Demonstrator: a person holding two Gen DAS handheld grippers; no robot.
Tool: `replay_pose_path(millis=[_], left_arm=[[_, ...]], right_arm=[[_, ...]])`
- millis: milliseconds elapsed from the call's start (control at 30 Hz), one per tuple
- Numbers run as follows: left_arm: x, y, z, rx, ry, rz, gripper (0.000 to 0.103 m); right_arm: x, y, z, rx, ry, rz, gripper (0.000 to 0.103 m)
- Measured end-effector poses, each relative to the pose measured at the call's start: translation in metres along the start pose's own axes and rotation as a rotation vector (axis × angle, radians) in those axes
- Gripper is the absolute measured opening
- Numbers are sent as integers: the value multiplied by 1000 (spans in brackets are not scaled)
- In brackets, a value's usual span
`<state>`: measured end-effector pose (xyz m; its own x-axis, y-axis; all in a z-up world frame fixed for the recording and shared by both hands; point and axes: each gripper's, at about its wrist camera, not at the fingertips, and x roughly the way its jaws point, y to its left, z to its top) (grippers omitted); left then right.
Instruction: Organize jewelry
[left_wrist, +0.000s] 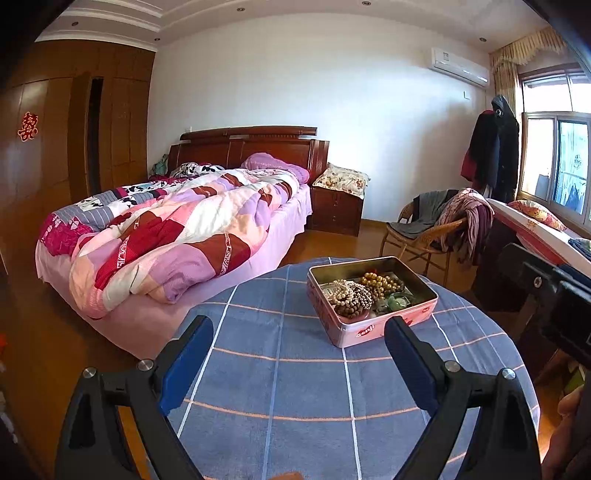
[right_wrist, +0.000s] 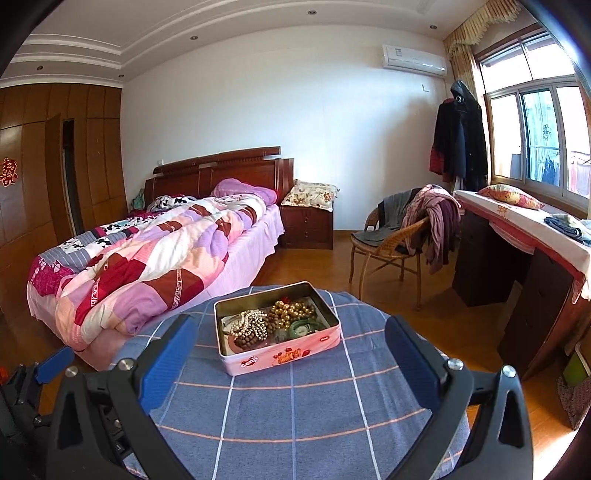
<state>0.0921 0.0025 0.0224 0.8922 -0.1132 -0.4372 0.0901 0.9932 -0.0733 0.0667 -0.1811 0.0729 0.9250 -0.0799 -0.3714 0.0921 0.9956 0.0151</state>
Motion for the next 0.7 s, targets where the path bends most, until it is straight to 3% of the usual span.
replay_pose_path(millis=[700], left_arm=[[-11, -4, 1, 19, -27, 3, 94]], right_arm=[[-1, 1, -4, 9, 12, 10, 103]])
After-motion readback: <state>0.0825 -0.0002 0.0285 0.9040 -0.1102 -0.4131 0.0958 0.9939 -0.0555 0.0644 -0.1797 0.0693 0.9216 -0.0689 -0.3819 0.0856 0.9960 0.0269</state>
